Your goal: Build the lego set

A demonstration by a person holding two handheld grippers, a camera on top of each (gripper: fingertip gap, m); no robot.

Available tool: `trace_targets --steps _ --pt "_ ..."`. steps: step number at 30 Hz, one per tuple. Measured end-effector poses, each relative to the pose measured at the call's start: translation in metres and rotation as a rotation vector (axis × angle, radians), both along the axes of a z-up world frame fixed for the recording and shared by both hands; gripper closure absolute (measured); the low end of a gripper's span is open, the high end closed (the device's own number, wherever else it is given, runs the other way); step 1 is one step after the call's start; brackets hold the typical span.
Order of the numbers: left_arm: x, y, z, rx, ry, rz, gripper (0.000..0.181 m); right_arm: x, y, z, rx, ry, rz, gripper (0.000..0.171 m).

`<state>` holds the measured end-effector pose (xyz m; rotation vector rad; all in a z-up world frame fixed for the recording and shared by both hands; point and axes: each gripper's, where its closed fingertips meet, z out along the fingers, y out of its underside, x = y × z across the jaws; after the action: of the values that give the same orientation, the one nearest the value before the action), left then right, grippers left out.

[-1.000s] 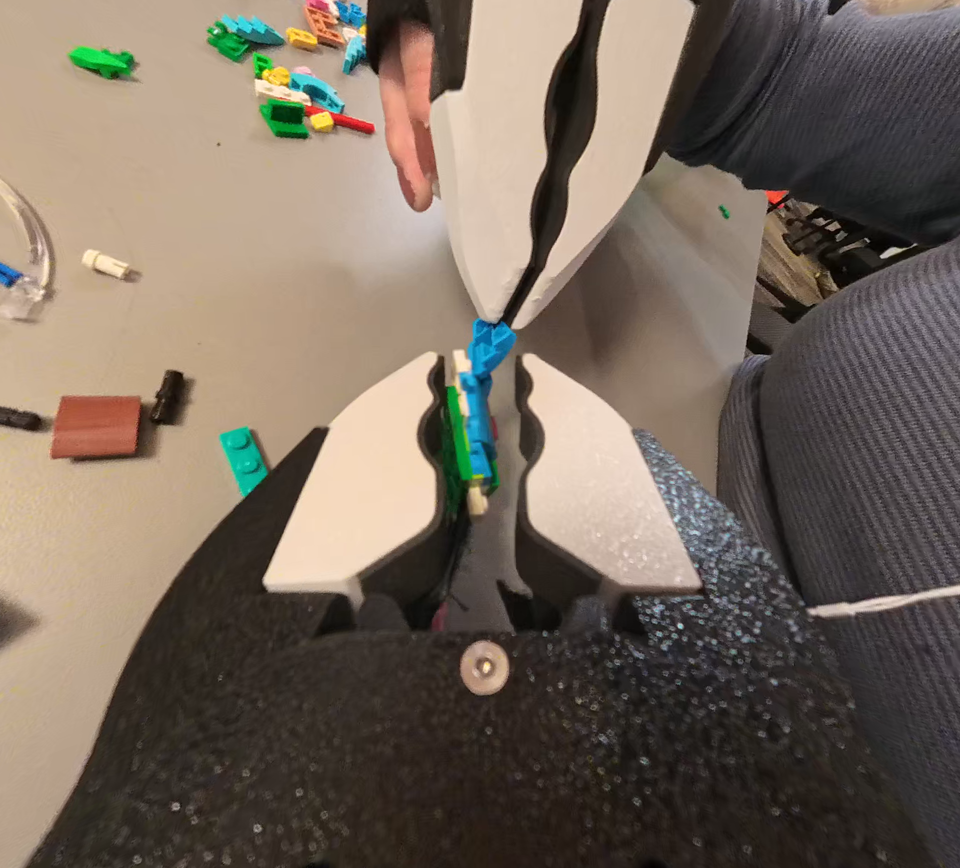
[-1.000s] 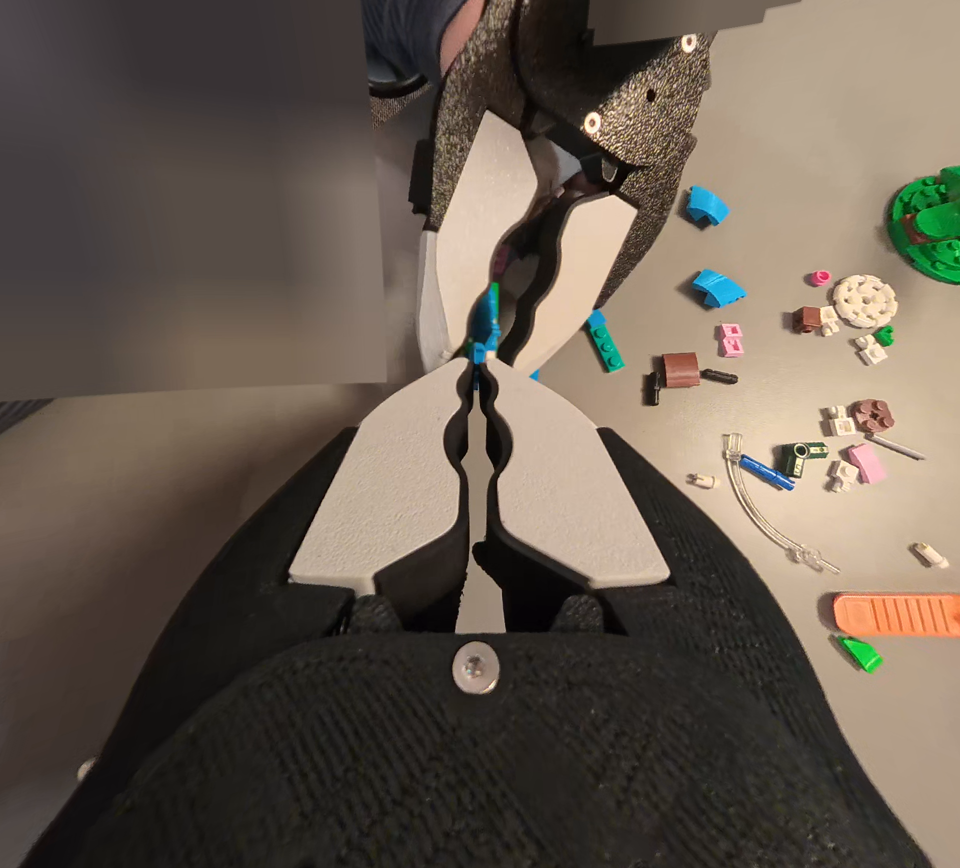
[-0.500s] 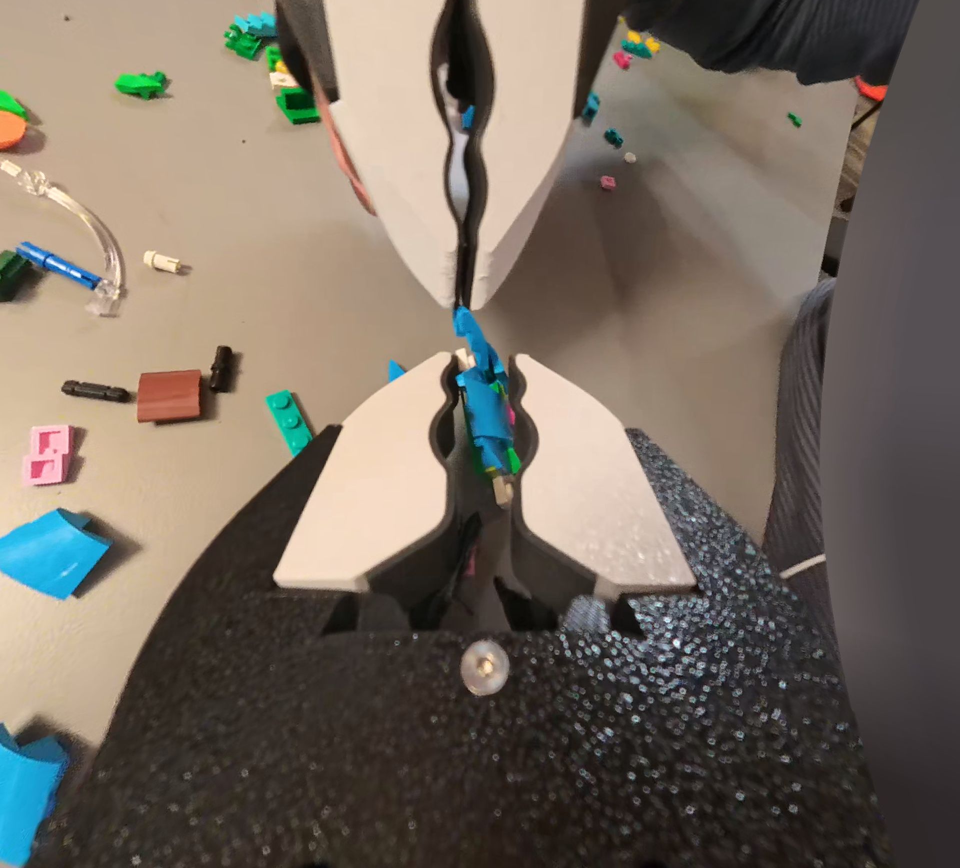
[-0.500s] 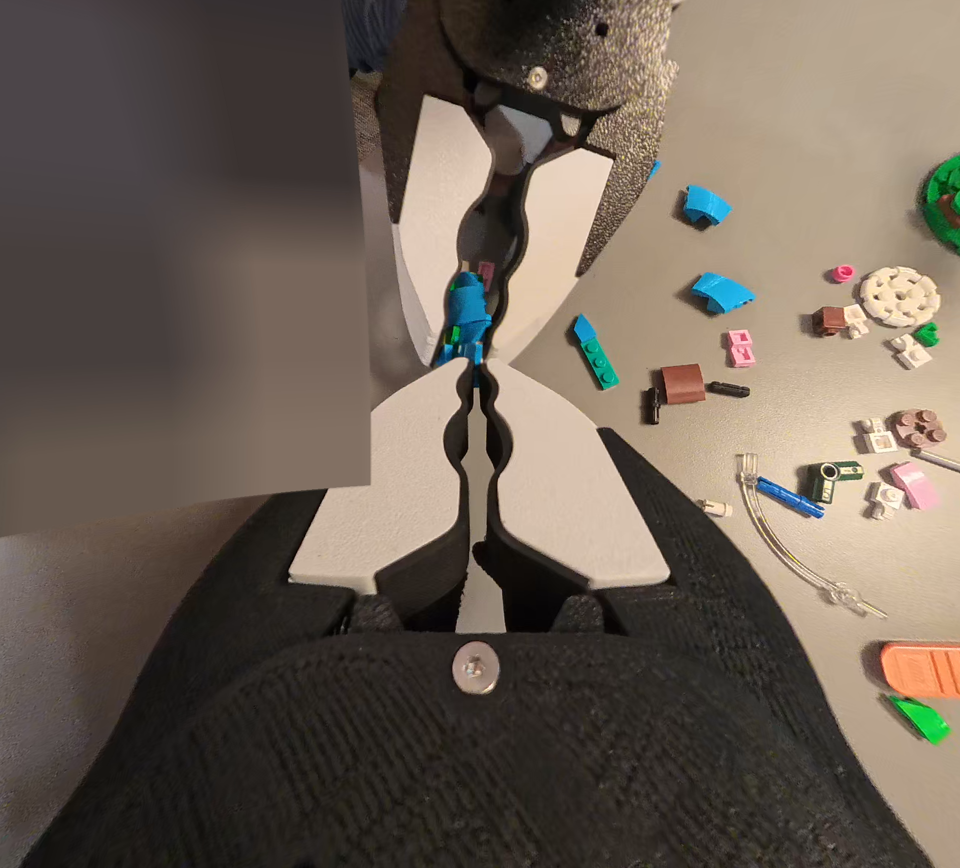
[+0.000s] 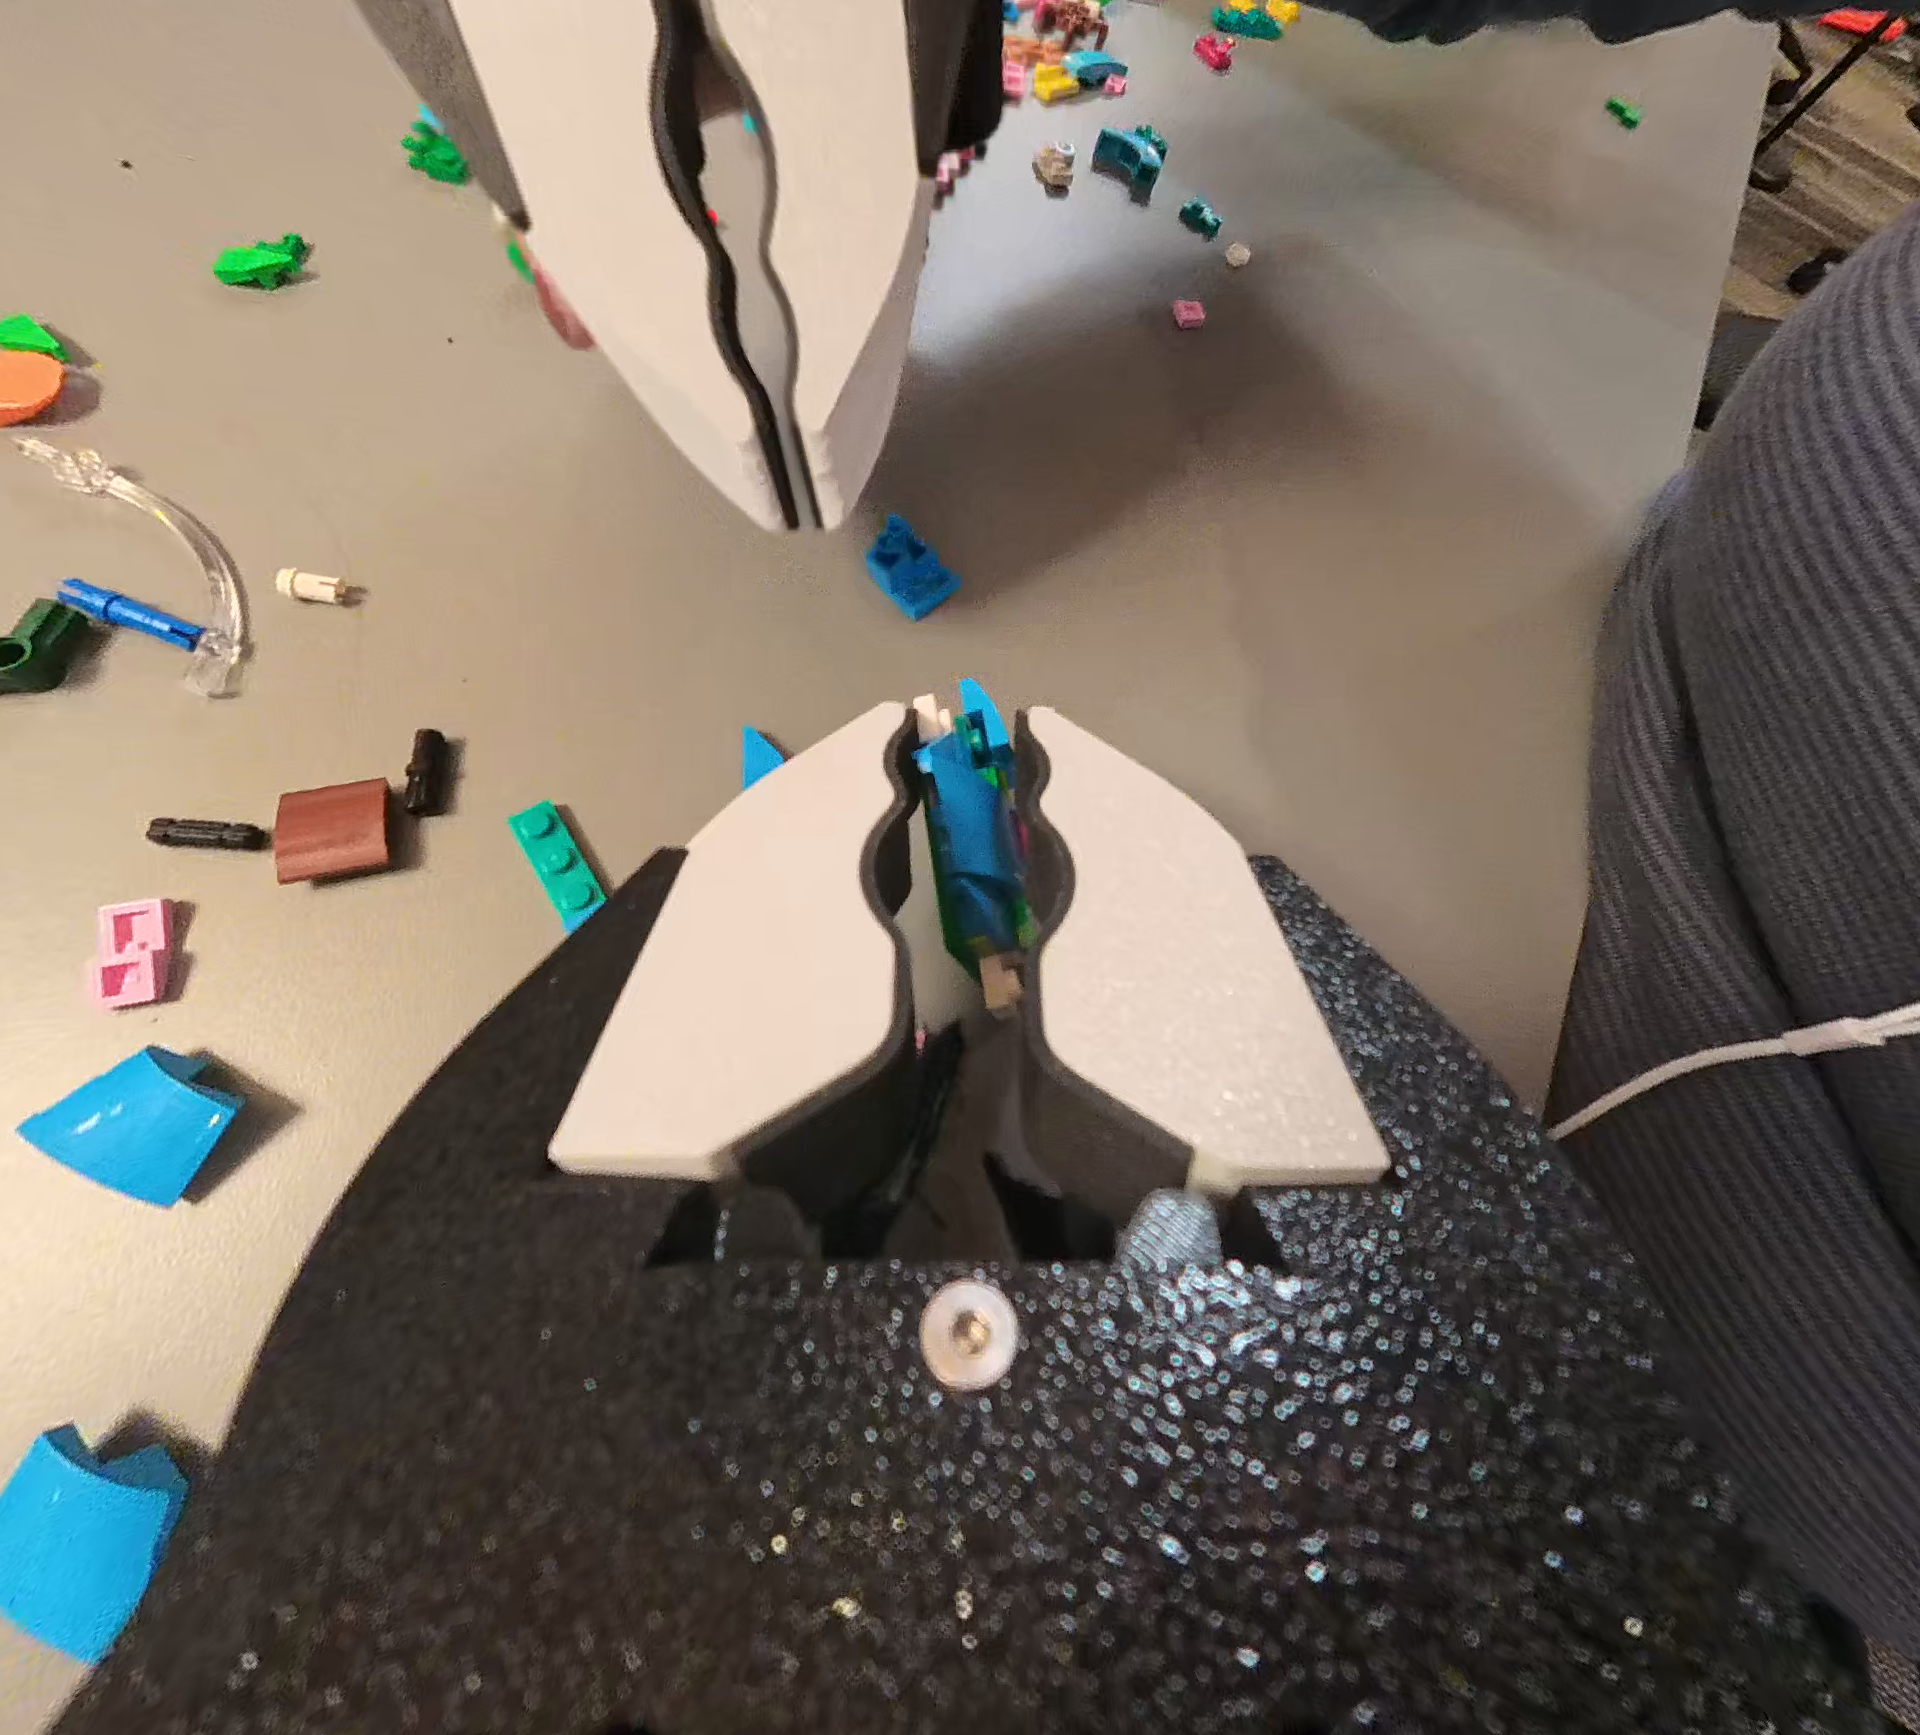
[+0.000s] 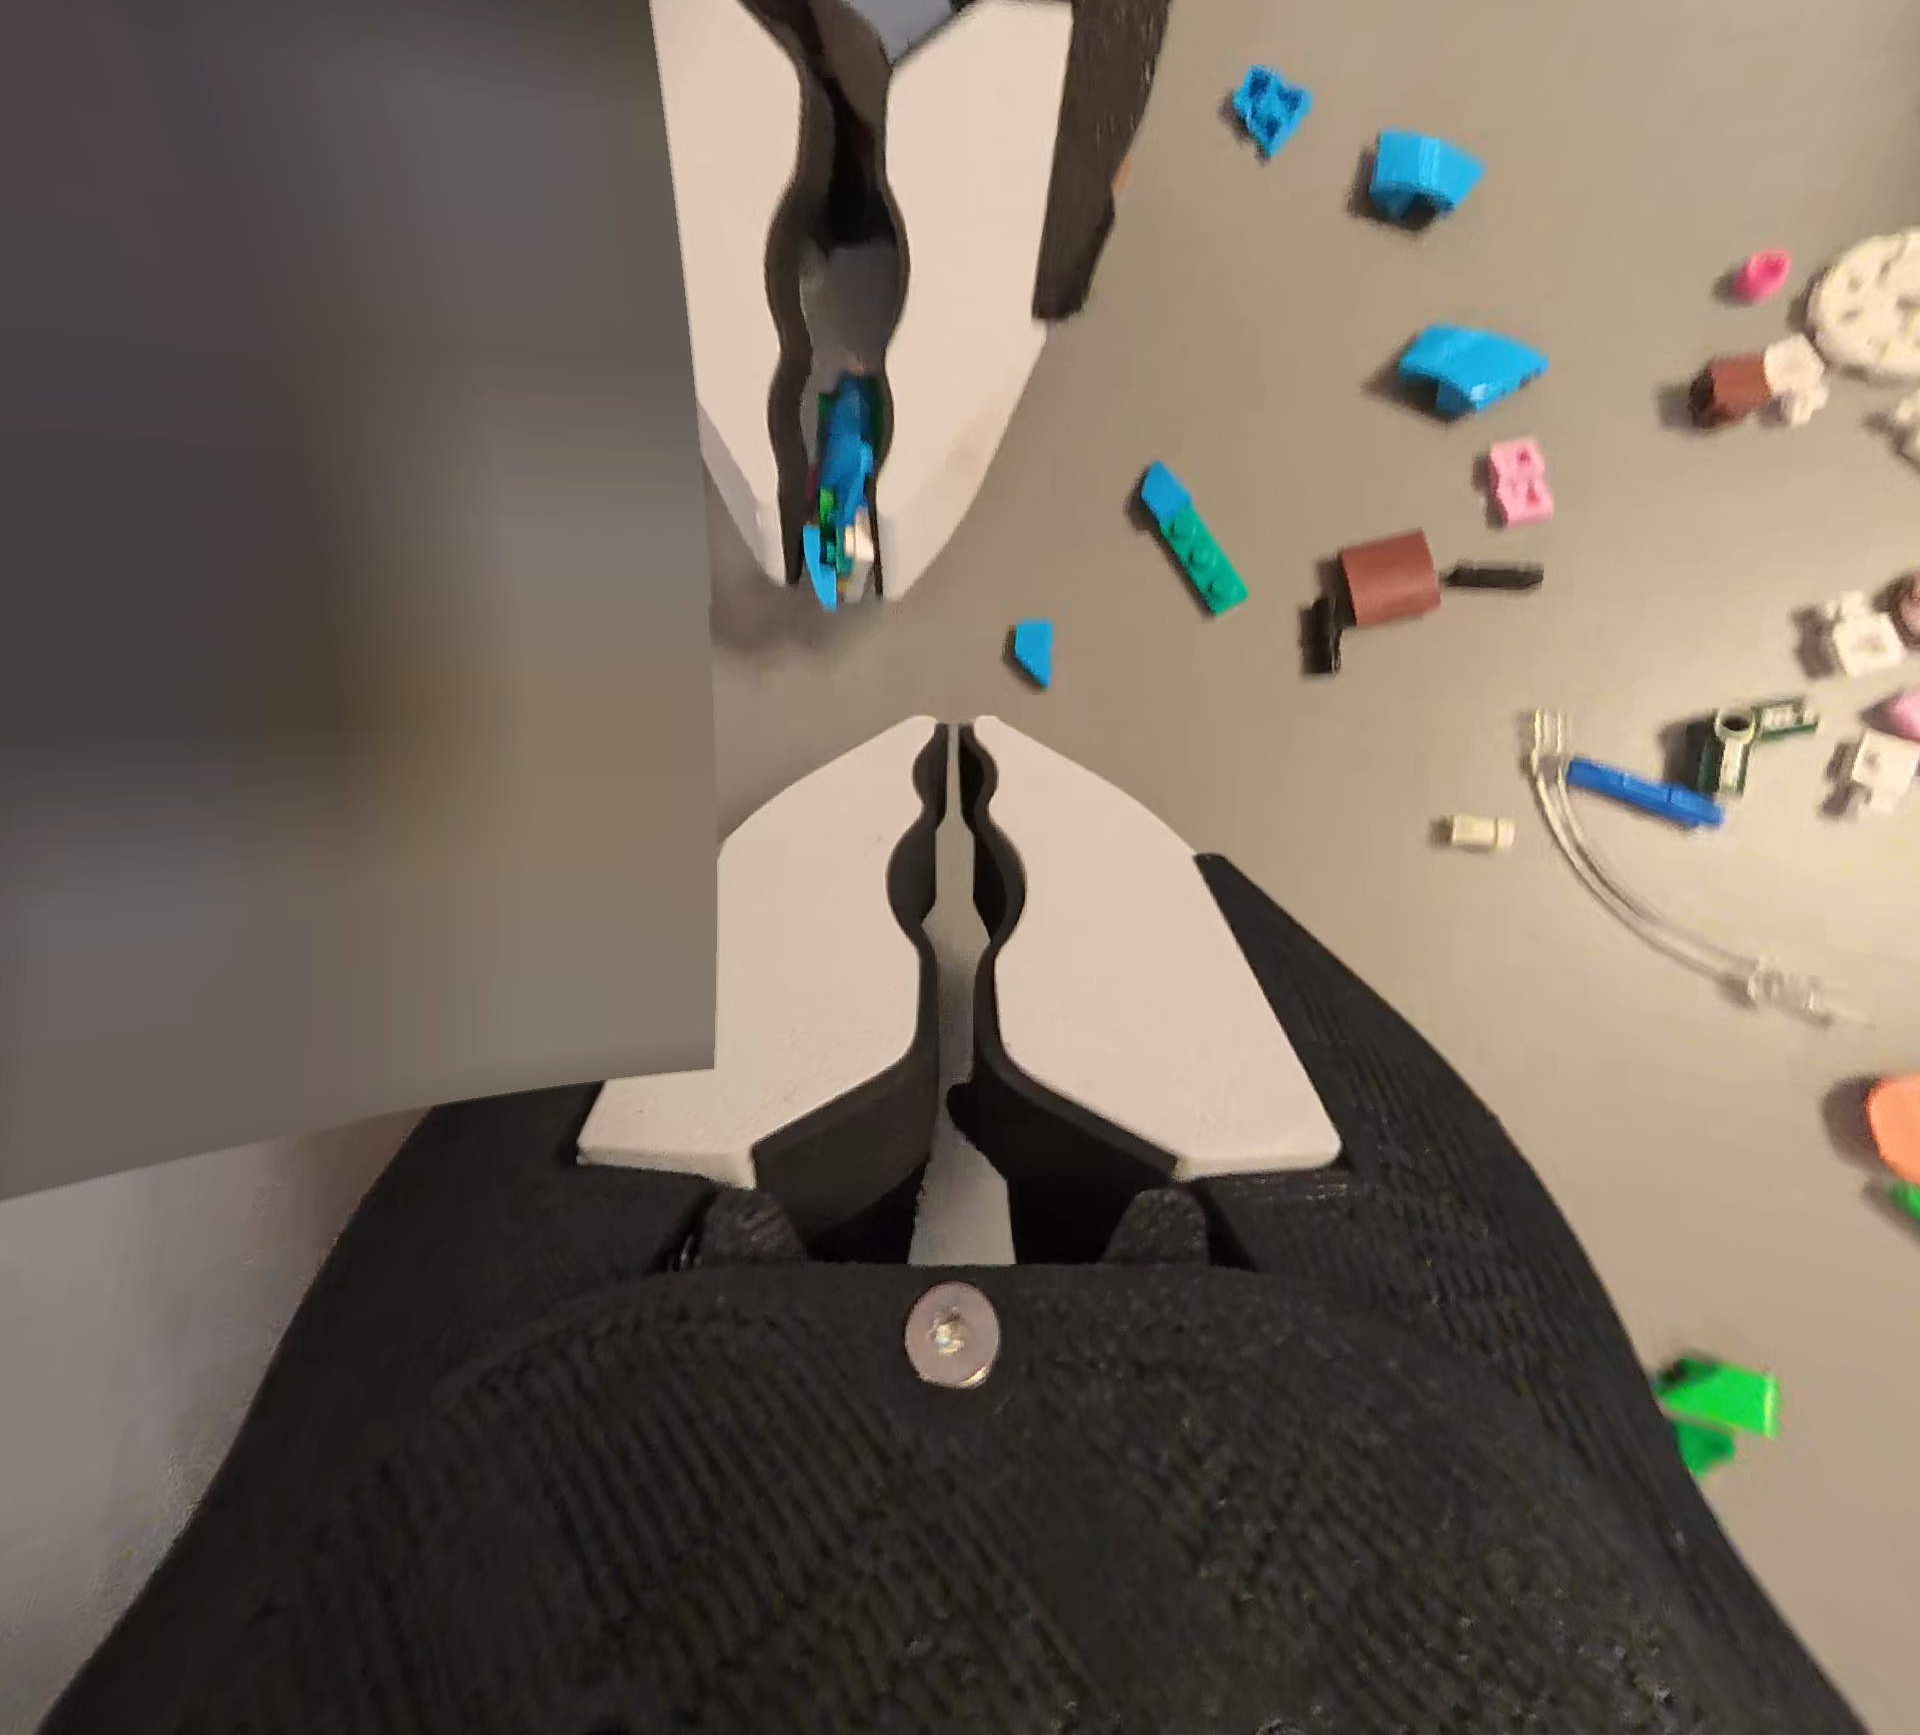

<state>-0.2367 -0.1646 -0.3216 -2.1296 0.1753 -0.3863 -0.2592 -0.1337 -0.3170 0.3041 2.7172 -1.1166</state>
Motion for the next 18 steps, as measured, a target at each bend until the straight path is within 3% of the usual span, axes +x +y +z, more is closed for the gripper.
trace_targets --steps 9,18 --pt "0.003 0.005 0.000 0.006 0.018 -0.008 0.166 0.027 0.032 -0.031 0.129 0.097 0.065 0.158" --pt "0.002 0.016 0.001 0.001 0.178 0.054 0.166 0.026 0.028 -0.030 0.180 0.114 0.001 0.171"
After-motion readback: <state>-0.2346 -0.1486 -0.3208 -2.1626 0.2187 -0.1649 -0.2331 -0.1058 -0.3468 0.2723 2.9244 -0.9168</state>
